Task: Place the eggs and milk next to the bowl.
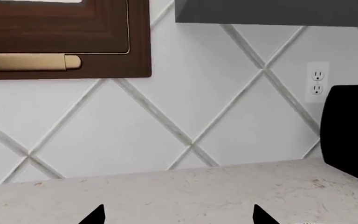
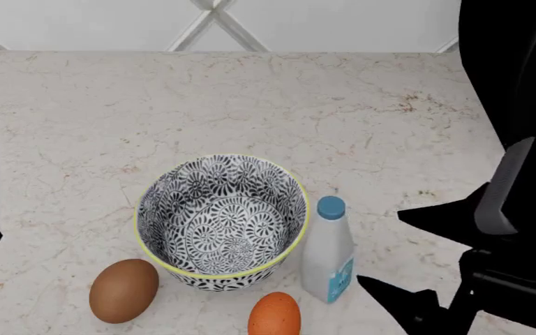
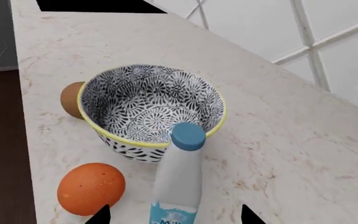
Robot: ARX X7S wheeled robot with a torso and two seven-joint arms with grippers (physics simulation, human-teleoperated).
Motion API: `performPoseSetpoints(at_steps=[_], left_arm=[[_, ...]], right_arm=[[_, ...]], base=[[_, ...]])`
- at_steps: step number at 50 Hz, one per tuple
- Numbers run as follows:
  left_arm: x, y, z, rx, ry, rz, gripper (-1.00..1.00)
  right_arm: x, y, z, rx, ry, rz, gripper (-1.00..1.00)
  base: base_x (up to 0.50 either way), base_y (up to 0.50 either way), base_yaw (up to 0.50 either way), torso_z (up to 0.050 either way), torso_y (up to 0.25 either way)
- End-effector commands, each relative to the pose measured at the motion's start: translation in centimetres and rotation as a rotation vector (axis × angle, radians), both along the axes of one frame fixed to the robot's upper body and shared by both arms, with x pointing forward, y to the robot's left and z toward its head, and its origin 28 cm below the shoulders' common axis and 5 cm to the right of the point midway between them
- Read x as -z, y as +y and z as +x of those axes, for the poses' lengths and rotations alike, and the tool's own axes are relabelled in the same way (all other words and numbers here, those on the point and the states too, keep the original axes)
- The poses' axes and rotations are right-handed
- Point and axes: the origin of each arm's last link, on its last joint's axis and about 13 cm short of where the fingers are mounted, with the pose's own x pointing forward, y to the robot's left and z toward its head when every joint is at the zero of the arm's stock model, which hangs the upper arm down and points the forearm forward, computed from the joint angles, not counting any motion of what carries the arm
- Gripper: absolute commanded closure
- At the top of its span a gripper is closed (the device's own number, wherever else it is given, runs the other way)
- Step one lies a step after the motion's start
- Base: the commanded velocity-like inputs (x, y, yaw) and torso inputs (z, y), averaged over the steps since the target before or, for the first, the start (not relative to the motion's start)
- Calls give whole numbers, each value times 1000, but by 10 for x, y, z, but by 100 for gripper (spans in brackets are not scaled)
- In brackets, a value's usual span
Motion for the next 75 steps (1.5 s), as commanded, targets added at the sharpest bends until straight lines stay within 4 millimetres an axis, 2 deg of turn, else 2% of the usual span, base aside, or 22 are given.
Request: performPoseSetpoints(at_steps=[1,14,27,36,50,58,67,75], left_arm=[[-6,3,3,8,-40,-25,-100],[-12,1,5,9,-71,-32,-100],[-19,15,-6,-37,-94,-22,-100],[-33,25,-21,-85,-133,-16,-100],[-36,45,-57,-188,-176,-22,-100],[-38,52,-87,-236,-190,-18,-100],[-41,55,-109,-266,-207,-13,-100],[-36,59,-133,-298,-222,-34,-100]], right_arm=[[-13,-8,-28,74,-84,33,-100],[-31,-12,-45,247,-279,90,-100],[-44,-18,-76,387,-360,98,-100],[-51,-20,-94,489,-402,103,-100],[-49,-23,-122,567,-427,124,-100],[-46,-21,-135,594,-441,140,-100],[-44,-20,-165,650,-486,173,-100],[-39,-16,-195,670,-516,196,-100]], base=[[0,0,0,0,0],[0,0,0,0,0],[0,0,0,0,0],[0,0,0,0,0],[0,0,0,0,0],[0,0,0,0,0],[0,0,0,0,0],[0,0,0,0,0]])
